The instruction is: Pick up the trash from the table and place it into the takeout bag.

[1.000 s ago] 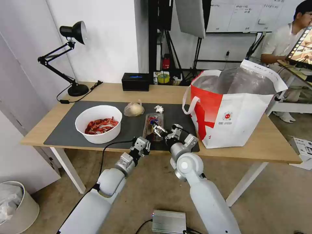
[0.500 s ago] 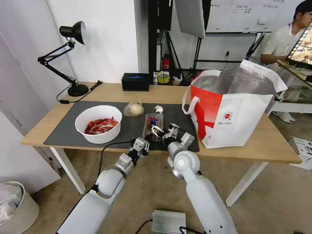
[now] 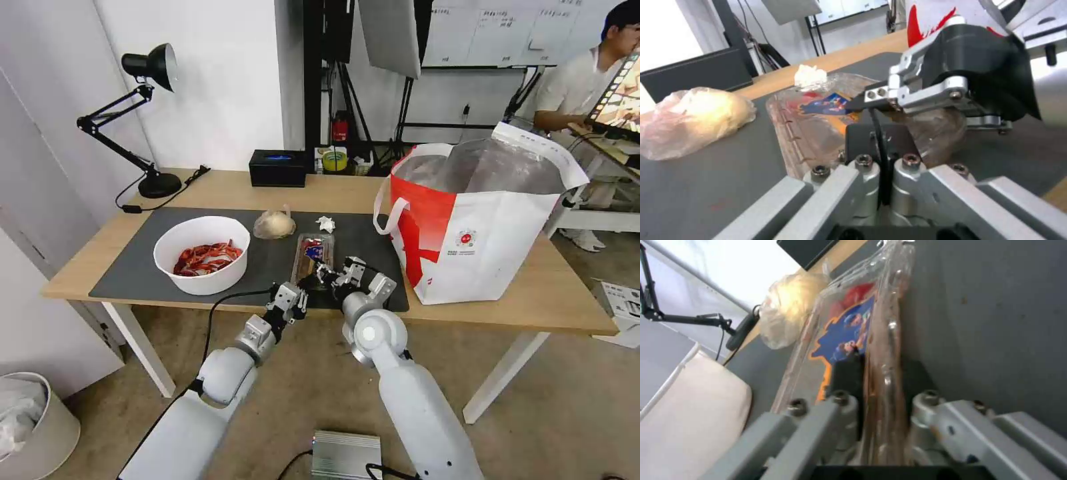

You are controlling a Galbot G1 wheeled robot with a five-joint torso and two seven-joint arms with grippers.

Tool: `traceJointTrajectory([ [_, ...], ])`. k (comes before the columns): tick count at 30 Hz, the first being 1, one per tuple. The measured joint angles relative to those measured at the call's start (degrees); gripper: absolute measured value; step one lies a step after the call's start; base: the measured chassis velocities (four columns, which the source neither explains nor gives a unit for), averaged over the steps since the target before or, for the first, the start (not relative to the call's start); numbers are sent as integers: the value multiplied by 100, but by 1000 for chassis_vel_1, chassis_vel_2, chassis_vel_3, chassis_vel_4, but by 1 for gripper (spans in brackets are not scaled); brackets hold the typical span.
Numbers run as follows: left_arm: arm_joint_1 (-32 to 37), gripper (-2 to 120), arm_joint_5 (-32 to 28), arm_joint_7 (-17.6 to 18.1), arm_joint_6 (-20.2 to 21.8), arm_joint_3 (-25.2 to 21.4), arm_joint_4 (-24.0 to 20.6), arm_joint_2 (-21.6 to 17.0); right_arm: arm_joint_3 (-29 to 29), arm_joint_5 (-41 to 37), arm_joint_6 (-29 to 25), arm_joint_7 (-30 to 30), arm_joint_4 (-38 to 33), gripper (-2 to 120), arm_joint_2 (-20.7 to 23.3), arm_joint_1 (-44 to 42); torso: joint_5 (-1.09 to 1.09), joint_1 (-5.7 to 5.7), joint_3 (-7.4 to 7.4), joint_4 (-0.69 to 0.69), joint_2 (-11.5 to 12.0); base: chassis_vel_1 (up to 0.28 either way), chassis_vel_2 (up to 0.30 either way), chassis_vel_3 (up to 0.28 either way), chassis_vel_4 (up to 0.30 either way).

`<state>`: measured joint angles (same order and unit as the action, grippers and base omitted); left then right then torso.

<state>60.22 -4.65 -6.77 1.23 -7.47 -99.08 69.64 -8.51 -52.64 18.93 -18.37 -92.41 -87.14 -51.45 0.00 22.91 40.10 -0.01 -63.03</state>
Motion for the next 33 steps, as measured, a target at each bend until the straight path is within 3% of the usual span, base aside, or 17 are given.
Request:
traceJointTrajectory([
  [2,19,0,-54,7,4,-16,-47,-6,-1,18,-7,-4,0,5,-7,-1,0,0,0,1,0,0,0,0,0],
  [4,55,8,-251,86,67,-52,-186,-61,2,35,-22,-5,8,0,-8,4,0,0,0,1,0,0,0,0,0],
  [12,244,33,-845,255,264,-441,-617,-217,9,45,-100,53,0,0,26,-8,1,0,0,3,0,0,0,0,0],
  [15,582,46,-1210,372,408,-861,-995,-227,6,50,-128,132,-61,0,93,-39,1,0,1,1,0,0,0,0,0],
  [20,955,60,-1296,378,443,-1209,-1219,-203,31,53,-138,154,-171,0,181,-56,0,0,1,1,0,0,0,0,0],
  [23,1526,76,-1296,372,460,-1674,-1526,-70,161,51,-175,167,-415,0,398,-62,0,0,0,2,0,0,0,0,0],
  [24,1526,76,-1296,372,460,-1674,-1526,-70,161,51,-175,167,-415,0,398,-62,0,0,0,2,0,0,0,0,0],
  [27,1913,91,-1292,347,508,-1964,-1818,-28,172,59,-228,213,-660,0,525,-152,0,0,0,1,1,0,0,0,0],
  [33,2337,99,-1316,227,539,-2328,-2203,6,169,76,-299,300,-1053,0,688,-315,0,0,0,1,0,0,0,0,0],
])
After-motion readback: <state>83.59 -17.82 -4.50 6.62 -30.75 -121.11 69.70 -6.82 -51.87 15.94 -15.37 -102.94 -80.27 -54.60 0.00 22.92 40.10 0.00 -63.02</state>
